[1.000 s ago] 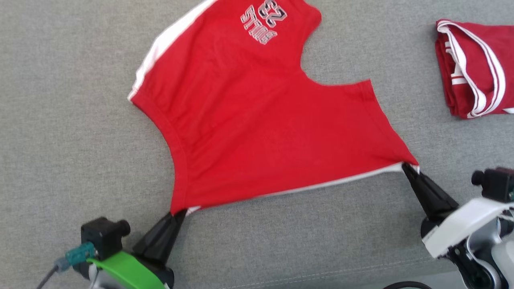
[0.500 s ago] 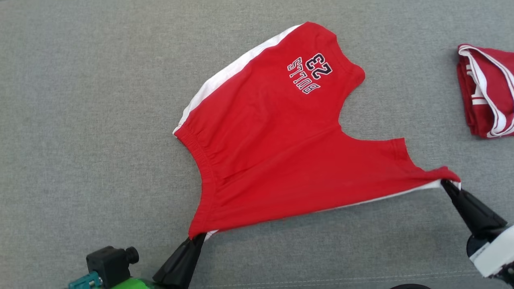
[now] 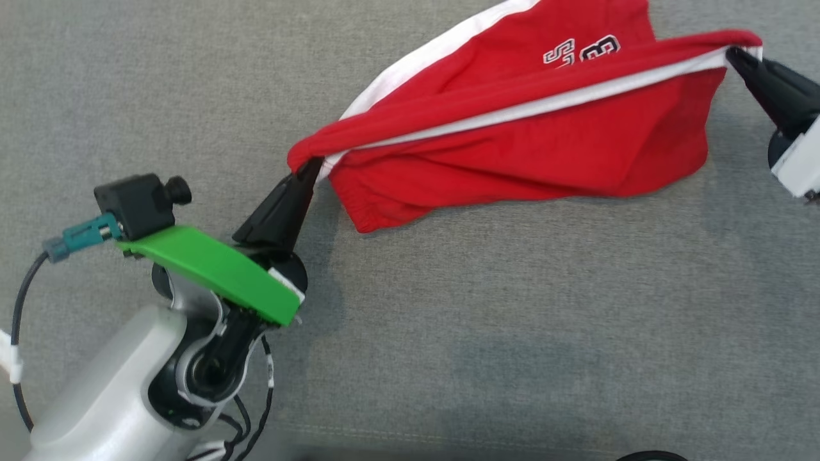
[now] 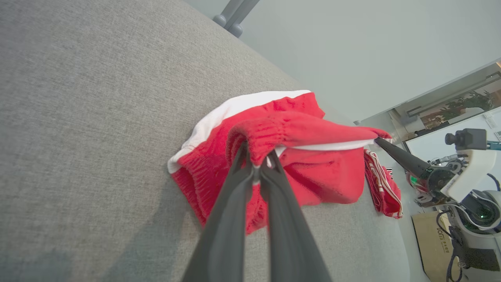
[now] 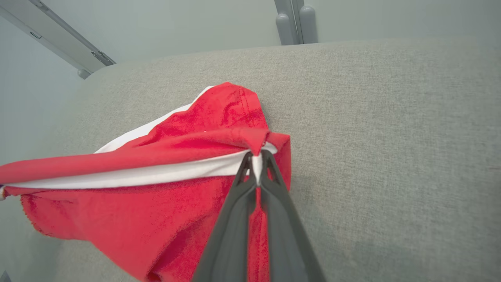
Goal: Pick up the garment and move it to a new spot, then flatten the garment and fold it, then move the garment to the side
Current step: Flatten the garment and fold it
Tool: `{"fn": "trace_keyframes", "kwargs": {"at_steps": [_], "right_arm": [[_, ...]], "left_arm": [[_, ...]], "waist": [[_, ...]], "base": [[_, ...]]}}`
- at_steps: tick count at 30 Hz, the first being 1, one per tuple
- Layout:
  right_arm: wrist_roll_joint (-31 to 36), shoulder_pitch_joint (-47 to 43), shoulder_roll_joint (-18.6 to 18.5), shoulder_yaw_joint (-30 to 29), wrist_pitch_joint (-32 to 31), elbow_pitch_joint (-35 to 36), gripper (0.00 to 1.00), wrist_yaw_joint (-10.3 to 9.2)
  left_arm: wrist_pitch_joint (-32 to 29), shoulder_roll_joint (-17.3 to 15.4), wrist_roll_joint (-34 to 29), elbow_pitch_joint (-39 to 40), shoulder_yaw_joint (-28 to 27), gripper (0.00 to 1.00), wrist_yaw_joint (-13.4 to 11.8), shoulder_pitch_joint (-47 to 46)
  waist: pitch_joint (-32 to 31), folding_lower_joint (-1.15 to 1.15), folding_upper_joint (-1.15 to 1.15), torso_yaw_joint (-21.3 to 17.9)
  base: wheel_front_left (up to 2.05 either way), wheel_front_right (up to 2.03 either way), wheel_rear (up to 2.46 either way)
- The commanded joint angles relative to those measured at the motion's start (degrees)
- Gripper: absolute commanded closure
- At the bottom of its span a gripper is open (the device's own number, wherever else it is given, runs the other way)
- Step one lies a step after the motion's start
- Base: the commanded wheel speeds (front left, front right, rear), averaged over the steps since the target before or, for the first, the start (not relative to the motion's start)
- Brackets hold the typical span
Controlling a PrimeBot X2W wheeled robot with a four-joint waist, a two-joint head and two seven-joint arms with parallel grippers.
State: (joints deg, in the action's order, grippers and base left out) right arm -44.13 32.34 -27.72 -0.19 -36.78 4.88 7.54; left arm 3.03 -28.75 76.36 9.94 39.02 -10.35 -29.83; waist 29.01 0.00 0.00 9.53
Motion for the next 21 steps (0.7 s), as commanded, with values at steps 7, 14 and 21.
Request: {"fn": "trace_keyframes", "kwargs": {"at_steps": [7, 14, 21], "right_arm": [[5.04, 11.97, 1.67, 4.16, 0.14, -10.59, 1.00, -0.10], [7.48, 19.20, 1.55, 7.76, 2.84, -18.15, 1.00, -0.09], [8.97, 25.86, 0.28, 10.87, 3.71, -23.15, 1.00, -0.09]], "left_arm": [[-2.30, 6.00, 2.38, -9.38, 0.12, 1.00, 0.45, -7.33], [-3.40, 9.67, 2.39, -15.67, 0.92, 1.00, 1.21, -11.79], [-4.03, 10.39, 2.22, -16.66, 1.49, 1.00, 2.31, -12.95]], "waist": [[6.36, 0.00, 0.00, 7.72], [6.86, 0.00, 0.00, 8.96], [6.91, 0.00, 0.00, 9.02]], "base": [[0.00, 0.00, 0.00], [0.00, 0.00, 0.00], [0.00, 0.00, 0.00]]}}
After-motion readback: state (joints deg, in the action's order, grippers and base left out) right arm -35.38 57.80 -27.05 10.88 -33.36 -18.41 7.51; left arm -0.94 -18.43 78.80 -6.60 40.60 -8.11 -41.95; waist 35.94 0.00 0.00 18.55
